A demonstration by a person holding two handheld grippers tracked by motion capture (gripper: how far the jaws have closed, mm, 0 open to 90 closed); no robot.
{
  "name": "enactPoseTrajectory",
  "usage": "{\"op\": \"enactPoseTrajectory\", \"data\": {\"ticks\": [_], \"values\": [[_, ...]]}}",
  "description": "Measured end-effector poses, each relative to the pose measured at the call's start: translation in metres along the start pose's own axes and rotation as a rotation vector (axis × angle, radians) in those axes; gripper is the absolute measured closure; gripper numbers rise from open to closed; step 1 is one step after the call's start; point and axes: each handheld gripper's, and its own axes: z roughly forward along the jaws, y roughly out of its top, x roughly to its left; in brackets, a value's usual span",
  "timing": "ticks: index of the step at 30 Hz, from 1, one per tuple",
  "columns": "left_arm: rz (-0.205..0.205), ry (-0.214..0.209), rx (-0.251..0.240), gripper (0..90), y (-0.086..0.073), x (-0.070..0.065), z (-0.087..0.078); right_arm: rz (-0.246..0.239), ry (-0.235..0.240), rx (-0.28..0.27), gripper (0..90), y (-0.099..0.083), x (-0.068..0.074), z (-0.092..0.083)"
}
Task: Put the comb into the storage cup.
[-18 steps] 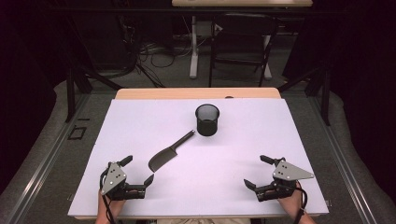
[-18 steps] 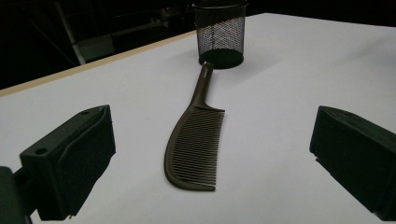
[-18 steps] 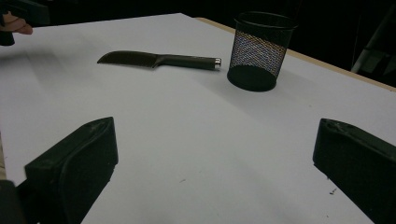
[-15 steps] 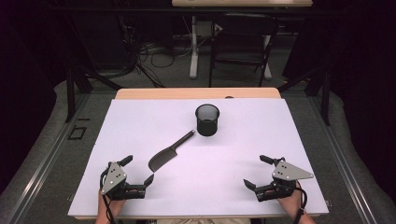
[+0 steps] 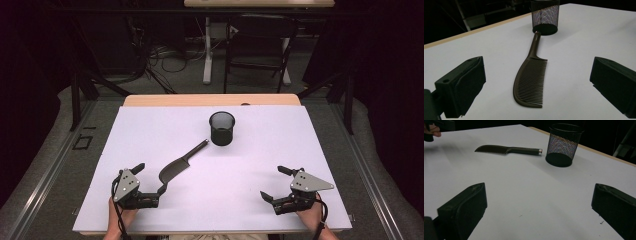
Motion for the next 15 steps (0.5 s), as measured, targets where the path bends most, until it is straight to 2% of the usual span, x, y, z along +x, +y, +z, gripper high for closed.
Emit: {"op": "enactPoseTrajectory", "data": {"ticks": [8,15], "values": [[-0.015,0.003,0.031,0.4,0.004,0.003,0.008,-0.005,0.002,0.008,0.0,0.0,0.0,0.001],[-0.011,-0.008,0.055,0.3,0.008,0.003,0.016,-0.007,-0.002,0.012,0.0,0.0,-0.001,0.001]]}}
